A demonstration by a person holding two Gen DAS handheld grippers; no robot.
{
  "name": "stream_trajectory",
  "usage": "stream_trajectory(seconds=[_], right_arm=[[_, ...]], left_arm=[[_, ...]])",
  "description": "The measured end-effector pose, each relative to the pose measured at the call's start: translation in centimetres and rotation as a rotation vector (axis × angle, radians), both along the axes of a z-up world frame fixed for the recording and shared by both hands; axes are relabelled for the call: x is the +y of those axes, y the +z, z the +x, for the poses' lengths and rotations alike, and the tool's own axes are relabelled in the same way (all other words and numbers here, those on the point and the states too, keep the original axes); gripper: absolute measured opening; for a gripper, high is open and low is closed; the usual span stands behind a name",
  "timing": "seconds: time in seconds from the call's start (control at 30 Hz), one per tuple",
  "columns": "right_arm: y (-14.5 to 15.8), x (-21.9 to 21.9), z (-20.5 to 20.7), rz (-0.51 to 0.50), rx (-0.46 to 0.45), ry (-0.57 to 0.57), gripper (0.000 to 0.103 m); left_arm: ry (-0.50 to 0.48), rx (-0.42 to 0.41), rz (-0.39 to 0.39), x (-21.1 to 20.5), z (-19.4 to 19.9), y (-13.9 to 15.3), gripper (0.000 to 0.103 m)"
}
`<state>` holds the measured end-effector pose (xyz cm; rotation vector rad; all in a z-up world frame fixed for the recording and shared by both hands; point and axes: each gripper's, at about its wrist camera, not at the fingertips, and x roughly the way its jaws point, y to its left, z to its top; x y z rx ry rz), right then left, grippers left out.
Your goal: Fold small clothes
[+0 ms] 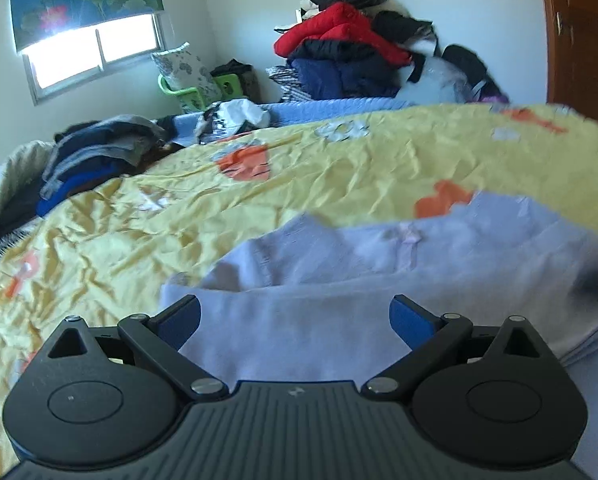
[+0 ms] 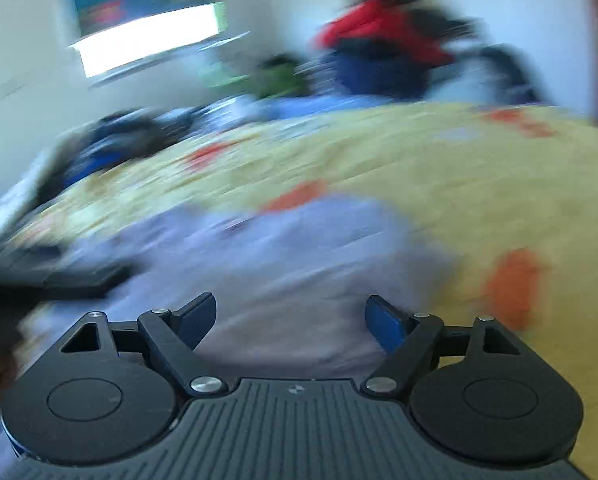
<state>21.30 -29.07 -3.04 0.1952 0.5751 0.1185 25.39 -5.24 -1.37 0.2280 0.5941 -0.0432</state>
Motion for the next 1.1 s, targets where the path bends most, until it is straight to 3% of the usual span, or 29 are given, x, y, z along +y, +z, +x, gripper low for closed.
stream_trajectory(seconds=[0.07, 0.1, 0.17, 0.23, 0.33, 0.4, 0.47, 0.53, 0.57, 0.63, 0.73, 0.83, 0.9, 1.0, 1.1], right_arm=[[0.5, -2.1, 0.3, -0.012, -0.033, -0.179, 0.084], [0.8, -3.0, 0.3, 0.019, -0.046, -0.199, 0.084], [1.2, -3.7, 0.0, 0.071, -0.069, -0.126, 0.084], [1.1, -3.1, -0.3, 0.035, -0.067, -0.032, 0.085], [0.1, -0.2, 0.6, -0.143, 0.006, 0.128, 0.088], [-1.2, 1.8, 2.3, -0.341, 0.044, 0.105, 0.088], [-2.0, 2.0, 3.9, -0.426, 0.027, 0.041, 0.09], [-2.0, 1.2, 5.5, -0.404, 0.051, -0.018, 0.09], [-1.3, 0.8, 5.7, -0.383, 0.059, -0.057, 0.085], [0.2, 1.1, 4.0, -0.376, 0.024, -0.077, 0.085], [1.3, 2.6, 0.6, -0.314, -0.039, 0.133, 0.085], [-0.3, 3.8, 1.2, -0.221, 0.079, 0.274, 0.082], [-1.8, 3.6, 2.8, -0.184, 0.133, 0.24, 0.082], [-1.0, 3.8, 3.3, -0.174, 0.134, 0.161, 0.079], [0.7, 5.3, 1.0, -0.241, 0.047, 0.146, 0.088]], left_arm=[[0.012, -0.007, 0.029, 0.1, -0.1, -0.5, 0.102], [0.008, -0.009, 0.03, 0.2, -0.2, -0.6, 0.102], [0.001, 0.0, 0.038, 0.1, -0.5, -0.8, 0.102], [-0.007, 0.005, 0.052, -0.1, -0.6, -1.2, 0.102], [0.006, 0.027, 0.07, -0.3, 0.1, -2.1, 0.102], [0.022, 0.042, 0.043, -0.1, 0.8, -2.4, 0.102], [0.048, 0.056, 0.018, 0.1, 1.8, -2.4, 0.103], [0.077, 0.069, -0.018, 0.6, 2.2, -2.0, 0.101], [0.085, 0.067, -0.037, 0.8, 2.0, -1.6, 0.102], [0.075, 0.041, -0.083, 1.7, 0.7, -0.6, 0.102], [0.046, 0.034, -0.139, 2.5, -1.1, -0.3, 0.102], [0.055, 0.111, -0.153, 2.6, -0.4, -1.6, 0.102], [0.073, 0.123, -0.132, 2.5, 0.2, -2.5, 0.103], [0.082, 0.113, -0.139, 2.7, -0.3, -1.6, 0.102], [0.073, 0.079, -0.151, 3.3, -1.7, -0.7, 0.102]])
